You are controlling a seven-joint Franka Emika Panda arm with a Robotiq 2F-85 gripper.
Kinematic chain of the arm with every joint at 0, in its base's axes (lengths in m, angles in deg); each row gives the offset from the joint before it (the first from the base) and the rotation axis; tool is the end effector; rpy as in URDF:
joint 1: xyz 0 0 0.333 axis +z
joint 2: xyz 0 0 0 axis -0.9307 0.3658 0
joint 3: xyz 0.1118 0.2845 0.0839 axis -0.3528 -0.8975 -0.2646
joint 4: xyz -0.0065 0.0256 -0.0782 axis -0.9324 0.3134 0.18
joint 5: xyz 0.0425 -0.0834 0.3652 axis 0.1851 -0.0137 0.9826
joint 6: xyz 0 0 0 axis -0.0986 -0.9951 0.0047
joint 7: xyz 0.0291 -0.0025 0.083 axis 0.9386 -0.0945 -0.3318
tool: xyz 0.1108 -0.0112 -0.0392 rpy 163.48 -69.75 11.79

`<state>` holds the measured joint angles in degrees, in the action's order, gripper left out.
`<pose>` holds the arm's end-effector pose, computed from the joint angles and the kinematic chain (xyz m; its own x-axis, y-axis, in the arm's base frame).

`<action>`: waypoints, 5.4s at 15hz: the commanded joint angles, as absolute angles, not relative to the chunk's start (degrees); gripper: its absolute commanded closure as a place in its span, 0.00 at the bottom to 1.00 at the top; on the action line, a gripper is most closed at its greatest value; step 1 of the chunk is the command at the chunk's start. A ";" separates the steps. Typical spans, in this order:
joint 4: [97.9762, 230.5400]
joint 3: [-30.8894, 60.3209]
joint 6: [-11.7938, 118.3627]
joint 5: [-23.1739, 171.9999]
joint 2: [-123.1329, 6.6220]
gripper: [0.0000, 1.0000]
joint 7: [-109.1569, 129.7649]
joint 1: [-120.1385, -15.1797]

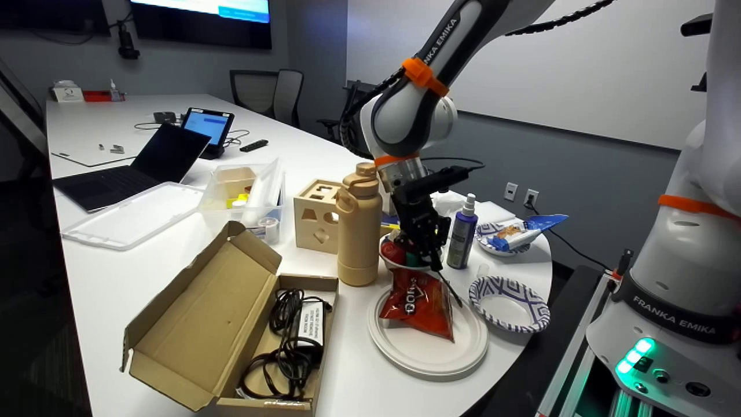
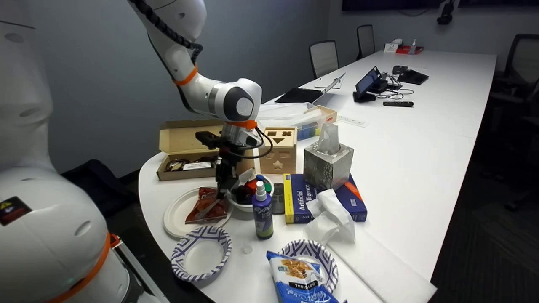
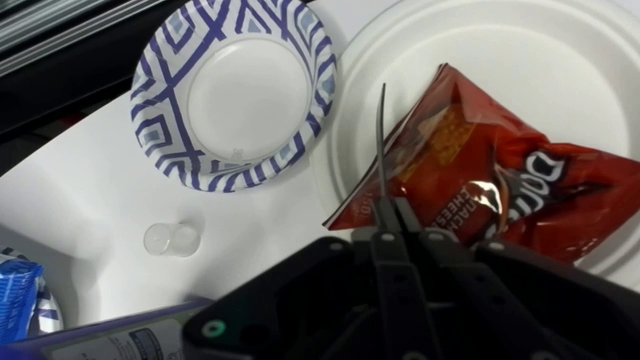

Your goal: Pick up the silver spoon and use it to stir the items in the white bowl

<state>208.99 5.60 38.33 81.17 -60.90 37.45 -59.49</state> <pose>0.4058 0.1088 0.1936 0.8063 -0.3579 -0.4709 -0.2806 -0.9323 0.2282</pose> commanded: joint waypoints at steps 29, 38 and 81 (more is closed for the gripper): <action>211.02 4.65 41.14 85.77 -62.15 0.99 29.42 -59.59; 215.02 5.35 44.85 84.80 -70.64 0.99 31.93 -59.59; 218.87 -4.82 47.33 78.94 -65.74 0.10 18.53 -52.45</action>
